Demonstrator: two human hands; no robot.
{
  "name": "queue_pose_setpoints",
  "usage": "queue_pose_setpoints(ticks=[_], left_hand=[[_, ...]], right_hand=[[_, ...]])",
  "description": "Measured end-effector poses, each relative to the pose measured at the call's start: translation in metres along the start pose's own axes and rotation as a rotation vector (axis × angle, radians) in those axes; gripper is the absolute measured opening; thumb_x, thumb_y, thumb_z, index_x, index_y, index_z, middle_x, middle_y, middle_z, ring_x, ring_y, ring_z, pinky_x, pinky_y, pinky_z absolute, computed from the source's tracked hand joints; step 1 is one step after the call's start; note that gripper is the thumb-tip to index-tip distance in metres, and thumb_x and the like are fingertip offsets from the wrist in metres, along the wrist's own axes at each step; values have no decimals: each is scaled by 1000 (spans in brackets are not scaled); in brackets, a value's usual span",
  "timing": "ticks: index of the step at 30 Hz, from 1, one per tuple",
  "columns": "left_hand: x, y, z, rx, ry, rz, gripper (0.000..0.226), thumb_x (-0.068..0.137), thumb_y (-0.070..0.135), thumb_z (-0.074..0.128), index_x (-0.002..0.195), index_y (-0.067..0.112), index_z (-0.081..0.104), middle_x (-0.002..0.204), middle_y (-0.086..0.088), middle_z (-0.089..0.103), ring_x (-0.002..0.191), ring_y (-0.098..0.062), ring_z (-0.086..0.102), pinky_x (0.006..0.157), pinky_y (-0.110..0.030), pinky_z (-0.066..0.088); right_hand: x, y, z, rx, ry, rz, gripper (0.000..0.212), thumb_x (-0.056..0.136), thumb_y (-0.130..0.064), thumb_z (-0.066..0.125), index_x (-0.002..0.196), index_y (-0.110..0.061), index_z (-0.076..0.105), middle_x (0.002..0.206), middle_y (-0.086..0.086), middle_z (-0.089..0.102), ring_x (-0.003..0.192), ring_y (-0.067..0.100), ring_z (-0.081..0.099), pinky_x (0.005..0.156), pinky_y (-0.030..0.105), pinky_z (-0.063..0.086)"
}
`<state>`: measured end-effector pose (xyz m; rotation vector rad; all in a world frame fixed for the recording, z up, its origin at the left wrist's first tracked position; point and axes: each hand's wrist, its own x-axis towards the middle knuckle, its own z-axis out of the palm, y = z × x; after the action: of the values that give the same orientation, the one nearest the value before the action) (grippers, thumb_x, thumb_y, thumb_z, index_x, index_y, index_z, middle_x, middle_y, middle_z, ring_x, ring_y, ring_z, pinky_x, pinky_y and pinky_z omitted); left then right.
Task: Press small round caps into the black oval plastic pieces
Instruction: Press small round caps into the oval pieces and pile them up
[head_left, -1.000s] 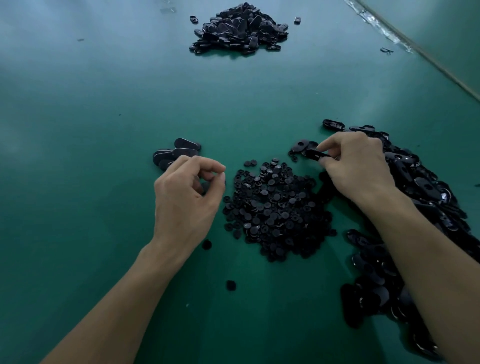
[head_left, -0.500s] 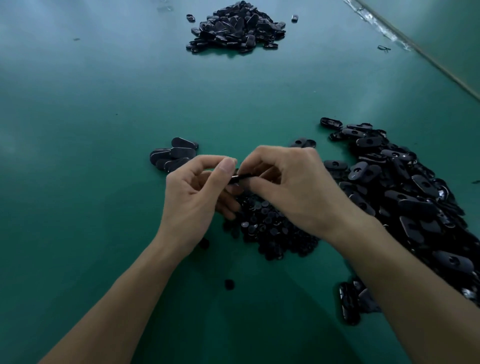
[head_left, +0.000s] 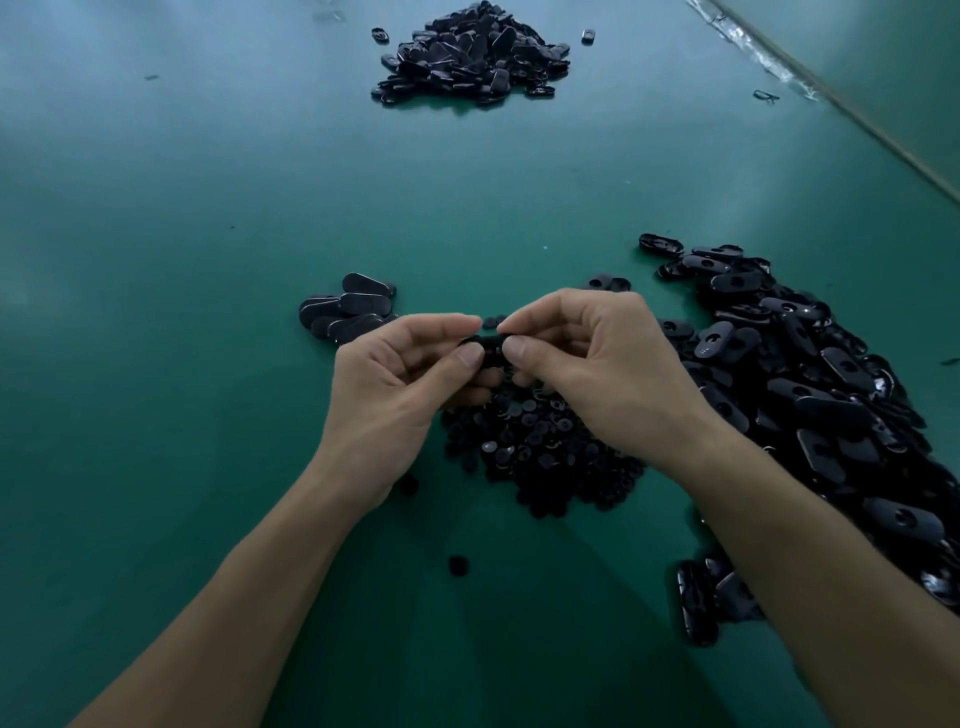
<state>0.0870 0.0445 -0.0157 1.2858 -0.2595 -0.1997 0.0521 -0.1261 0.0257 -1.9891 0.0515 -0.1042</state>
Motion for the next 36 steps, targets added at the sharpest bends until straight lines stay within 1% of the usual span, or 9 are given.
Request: queue_pose_setpoints(ticks=[6,10,14,17,19,23,26,30,36], left_hand=[[1,-3,-3,46,-45,0,21,87,-2,69,99,15,72,81,-6,76,73,-16,73,70,-22,57],[3,-3,-5,37,-24,3,22,85,9,73,105,16,68,77,-3,74,72,-15,72,69,-24,57],[4,-4,-3,-9,-19,-11,7,84,15,73,92,15,74,85,-4,76,78,-17,73,73,-26,59],[4,-4,-3,-11,-10,-14,5,82,22,74,82,17,74,83,-2,76,77,-15,73,73,-25,59],[4,-5,-3,-34,9,-19,9,82,24,70,84,14,70,87,-4,76,82,-16,74,73,-25,59],[5,-5,-3,-38,5,-30,18,86,23,65,90,8,57,91,-5,76,80,-21,75,68,-26,59],[4,-4,-3,-24,-5,-19,15,85,20,66,95,11,60,84,-5,74,71,-17,72,64,-26,59],[3,-2,-2,4,-5,-15,31,83,19,68,112,16,57,77,-7,74,63,-15,69,58,-25,57],[2,-4,-1,68,-22,20,29,85,15,68,114,21,66,79,-1,72,71,-13,71,63,-24,58]], right_hand=[[-1,0,0,45,4,21,11,89,-10,73,90,-21,72,74,-5,75,68,9,73,66,16,52],[-1,-1,6,132,4,32,14,90,-8,72,88,-21,70,75,-1,76,69,13,73,63,18,51],[-2,-4,13,137,-28,28,14,92,-7,68,88,-21,68,79,-3,77,74,11,74,64,21,54],[-3,-6,8,-137,-36,-30,9,92,-16,68,92,-24,72,72,-11,74,68,1,69,65,18,54],[-2,-7,1,-371,-65,-24,7,90,-27,70,96,-29,73,74,-13,71,75,3,65,73,26,56],[-3,-4,-6,-780,-166,17,26,90,-44,68,112,-29,66,90,-13,49,94,10,47,87,35,48],[-7,-2,-3,-790,-175,23,17,94,-38,65,108,-28,66,90,-11,47,96,14,50,85,36,47],[-9,-2,0,-754,-119,38,8,95,-28,62,96,-25,69,89,-9,58,89,18,58,82,40,53],[-7,0,2,-805,-86,42,12,94,-33,60,92,-24,68,91,-5,62,89,18,59,77,35,52]])
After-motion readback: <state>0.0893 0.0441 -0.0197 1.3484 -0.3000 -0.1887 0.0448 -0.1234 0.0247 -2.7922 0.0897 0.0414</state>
